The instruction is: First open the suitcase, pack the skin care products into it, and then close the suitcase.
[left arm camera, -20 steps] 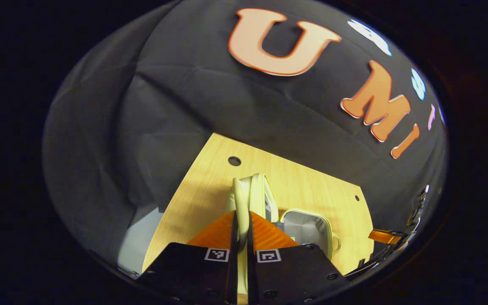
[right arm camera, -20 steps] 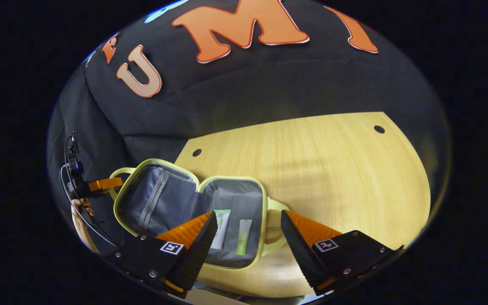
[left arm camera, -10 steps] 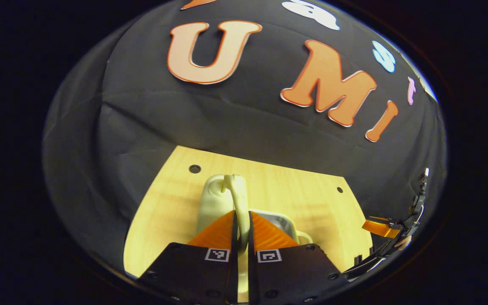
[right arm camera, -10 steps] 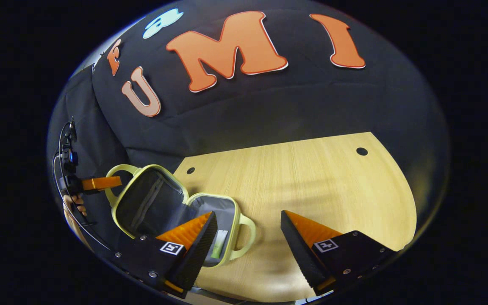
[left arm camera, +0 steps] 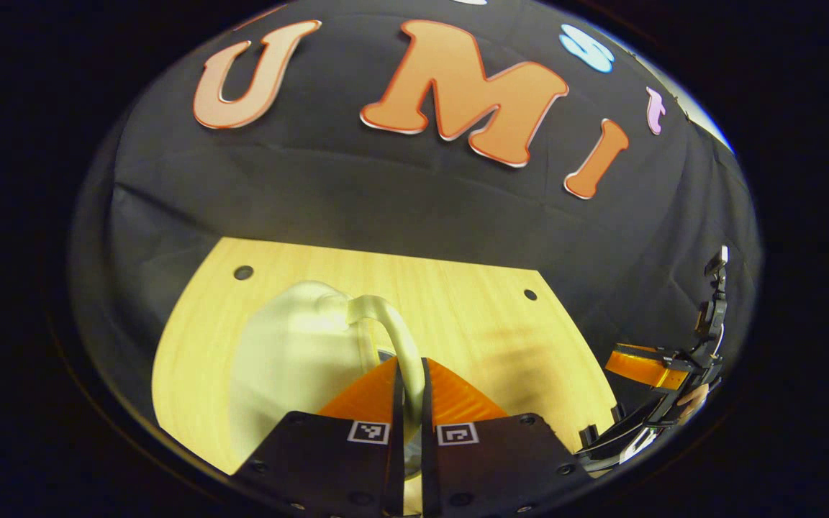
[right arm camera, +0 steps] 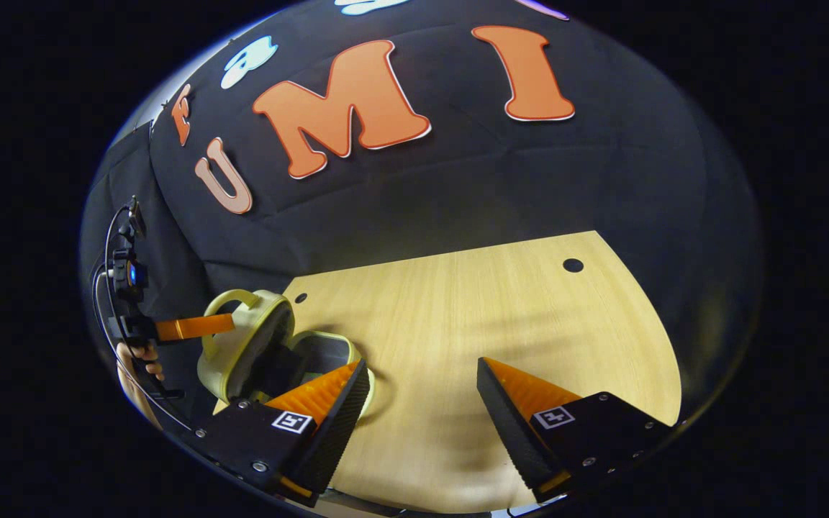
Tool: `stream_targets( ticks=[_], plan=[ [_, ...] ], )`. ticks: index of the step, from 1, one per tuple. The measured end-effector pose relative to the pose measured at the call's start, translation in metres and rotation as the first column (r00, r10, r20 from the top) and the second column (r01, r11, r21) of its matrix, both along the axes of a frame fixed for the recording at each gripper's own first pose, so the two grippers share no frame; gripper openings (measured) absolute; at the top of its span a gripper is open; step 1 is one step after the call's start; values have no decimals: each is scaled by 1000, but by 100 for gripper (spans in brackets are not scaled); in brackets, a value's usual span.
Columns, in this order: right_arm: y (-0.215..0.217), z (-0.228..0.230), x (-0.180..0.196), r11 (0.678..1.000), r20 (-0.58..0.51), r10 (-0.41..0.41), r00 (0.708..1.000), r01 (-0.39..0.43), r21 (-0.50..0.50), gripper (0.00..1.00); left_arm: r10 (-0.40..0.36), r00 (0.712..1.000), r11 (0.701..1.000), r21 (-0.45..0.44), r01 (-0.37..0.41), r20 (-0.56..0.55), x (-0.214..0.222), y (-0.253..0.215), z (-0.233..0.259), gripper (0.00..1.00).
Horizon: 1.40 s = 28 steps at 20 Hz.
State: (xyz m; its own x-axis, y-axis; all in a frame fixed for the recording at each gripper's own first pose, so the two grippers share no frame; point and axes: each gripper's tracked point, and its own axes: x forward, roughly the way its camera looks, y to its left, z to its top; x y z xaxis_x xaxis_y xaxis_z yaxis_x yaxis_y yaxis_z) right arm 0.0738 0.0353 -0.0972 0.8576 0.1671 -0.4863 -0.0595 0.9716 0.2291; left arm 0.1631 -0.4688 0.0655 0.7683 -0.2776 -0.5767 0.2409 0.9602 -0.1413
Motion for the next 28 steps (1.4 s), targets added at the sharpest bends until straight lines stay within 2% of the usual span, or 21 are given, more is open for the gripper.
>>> stream_targets(
  ticks=[6, 10, 12, 16, 19, 20, 21, 23, 25, 27, 28],
  plan=[
    [-34, -11, -4, 1000, -10, 9, 1000, -9, -10, 96, -58, 995, 994, 83, 64, -83, -6, -55, -78, 10],
    [-47, -20, -7, 1000, -28, 22, 999, -22, 7, 96, -43, 986, 990, 126, 64, -159, -9, -75, -126, 10],
    [-52, -24, -10, 1000, -30, 22, 999, -22, 15, 96, -33, 984, 981, 180, 65, -177, -10, -82, -143, 10],
    [-61, -40, -21, 999, -58, 27, 998, -25, 23, 96, -21, 984, 946, 315, 77, -178, -5, -92, -148, 10],
    [-70, -46, -23, 1000, -70, 0, 998, 1, 20, 96, -23, 985, 925, 370, 87, -173, 2, -101, -134, 10],
    [-70, -48, -24, 1000, -77, -6, 997, 7, 21, 96, -23, 984, 929, 360, 85, -174, 3, -108, -129, 17],
    [-70, -48, -24, 1000, -80, -9, 997, 10, 19, 96, -22, 985, 937, 339, 81, -174, 1, -106, -135, 19],
    [-68, -47, -23, 1000, -81, -17, 997, 18, 10, 96, -33, 986, 956, 282, 78, -163, -5, -113, -105, 27],
    [-66, -47, -22, 999, -85, -36, 996, 36, 0, 96, -44, 989, 968, 240, 76, -138, -7, -117, -82, 59],
    [-65, -45, -24, 999, -73, -52, 996, 51, -14, 96, -40, 997, 974, 220, 52, -61, -8, -119, -46, 91],
    [-63, -43, -26, 998, -62, -57, 996, 55, -26, 96, -36, 999, 977, 209, 39, -18, -9, -118, -23, 96]
  ],
)
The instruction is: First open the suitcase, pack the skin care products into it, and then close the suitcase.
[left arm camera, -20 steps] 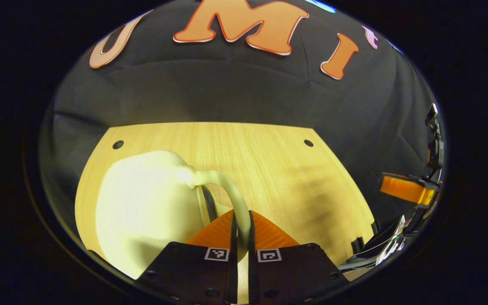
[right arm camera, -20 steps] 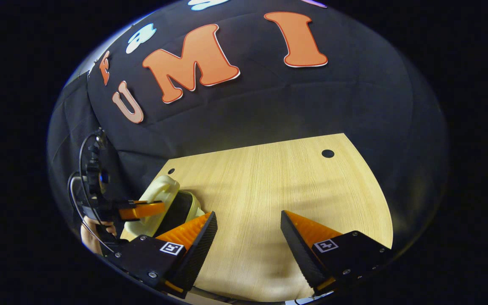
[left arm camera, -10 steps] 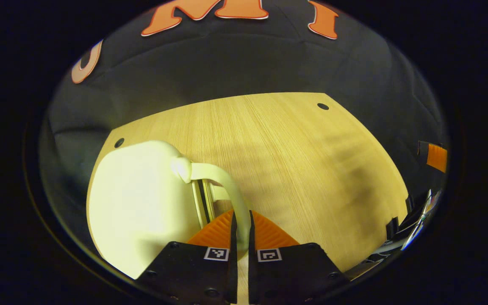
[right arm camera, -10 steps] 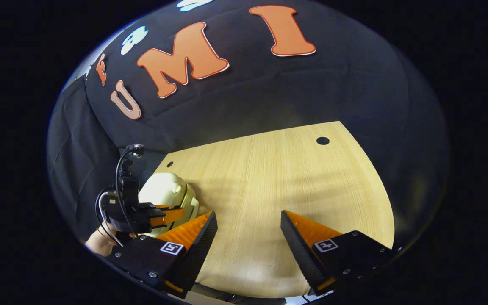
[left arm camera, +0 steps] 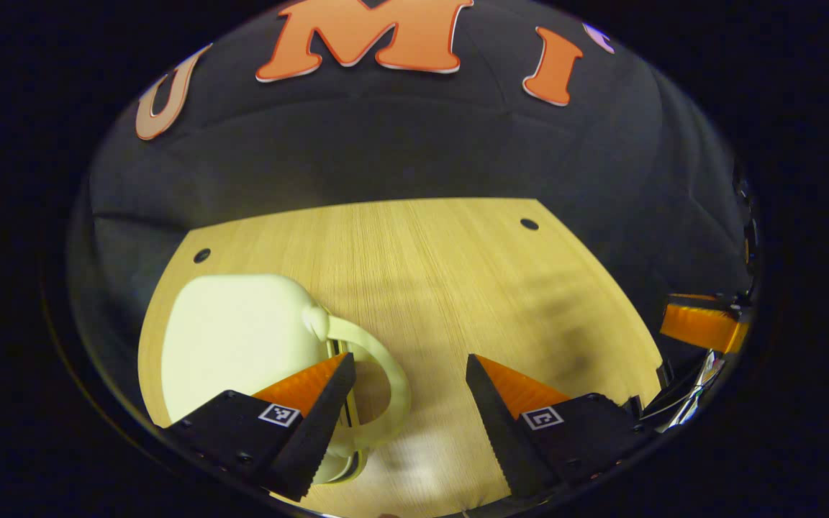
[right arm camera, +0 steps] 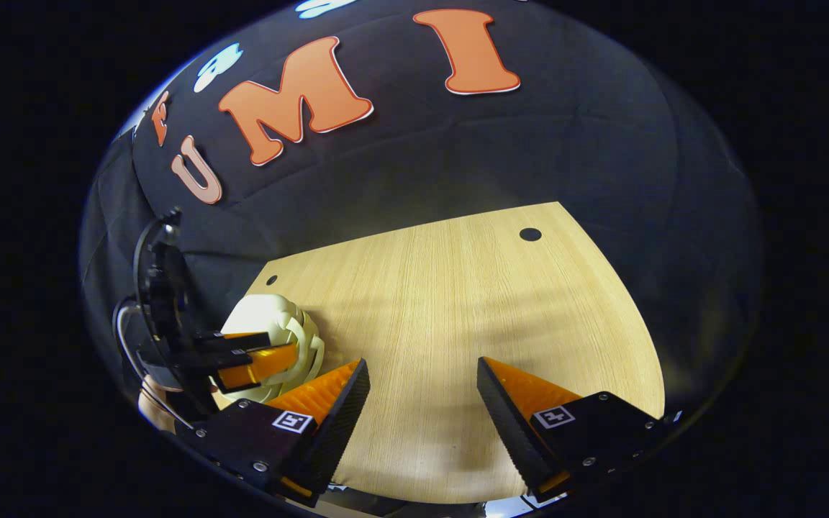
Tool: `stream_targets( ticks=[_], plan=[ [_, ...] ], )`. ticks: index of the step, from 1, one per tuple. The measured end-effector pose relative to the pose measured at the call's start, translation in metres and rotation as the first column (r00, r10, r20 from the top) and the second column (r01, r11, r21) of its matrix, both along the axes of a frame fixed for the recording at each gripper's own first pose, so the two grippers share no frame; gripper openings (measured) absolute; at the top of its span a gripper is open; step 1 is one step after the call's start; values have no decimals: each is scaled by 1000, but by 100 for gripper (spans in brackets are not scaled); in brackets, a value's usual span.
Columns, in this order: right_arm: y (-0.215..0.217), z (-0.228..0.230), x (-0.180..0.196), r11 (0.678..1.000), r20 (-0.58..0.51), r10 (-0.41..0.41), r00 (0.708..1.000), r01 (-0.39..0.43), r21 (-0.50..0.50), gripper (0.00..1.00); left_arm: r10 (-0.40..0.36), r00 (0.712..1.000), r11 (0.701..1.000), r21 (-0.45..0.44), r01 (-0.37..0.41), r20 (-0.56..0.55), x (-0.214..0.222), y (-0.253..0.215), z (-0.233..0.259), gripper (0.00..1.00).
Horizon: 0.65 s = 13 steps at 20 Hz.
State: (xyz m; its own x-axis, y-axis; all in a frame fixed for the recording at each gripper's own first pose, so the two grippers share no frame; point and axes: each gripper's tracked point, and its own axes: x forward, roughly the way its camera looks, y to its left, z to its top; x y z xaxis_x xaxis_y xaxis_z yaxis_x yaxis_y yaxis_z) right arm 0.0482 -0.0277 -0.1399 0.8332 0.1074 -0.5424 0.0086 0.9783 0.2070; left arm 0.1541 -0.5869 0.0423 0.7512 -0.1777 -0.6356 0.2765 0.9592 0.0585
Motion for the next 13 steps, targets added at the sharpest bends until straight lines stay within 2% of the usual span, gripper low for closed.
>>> stream_targets(
  ticks=[3, 6, 10, 13],
  plan=[
    [4, 15, -1, 999, 68, -13, 998, 16, -39, 96, 6, 991, 999, -44, 0, 133, -15, 0, 63, 97],
    [7, 37, -8, 998, 159, -23, 987, 33, -61, 96, 11, 954, 997, -71, 11, 300, -38, -3, 121, 96],
    [15, 74, -11, 990, 324, -11, 946, 56, -132, 96, 13, 892, 994, -105, 39, 452, -86, -4, 165, 96],
    [30, 93, -20, 985, 399, 23, 917, 48, -166, 95, 48, 866, 989, -148, 30, 497, -92, 8, 179, 96]
  ],
)
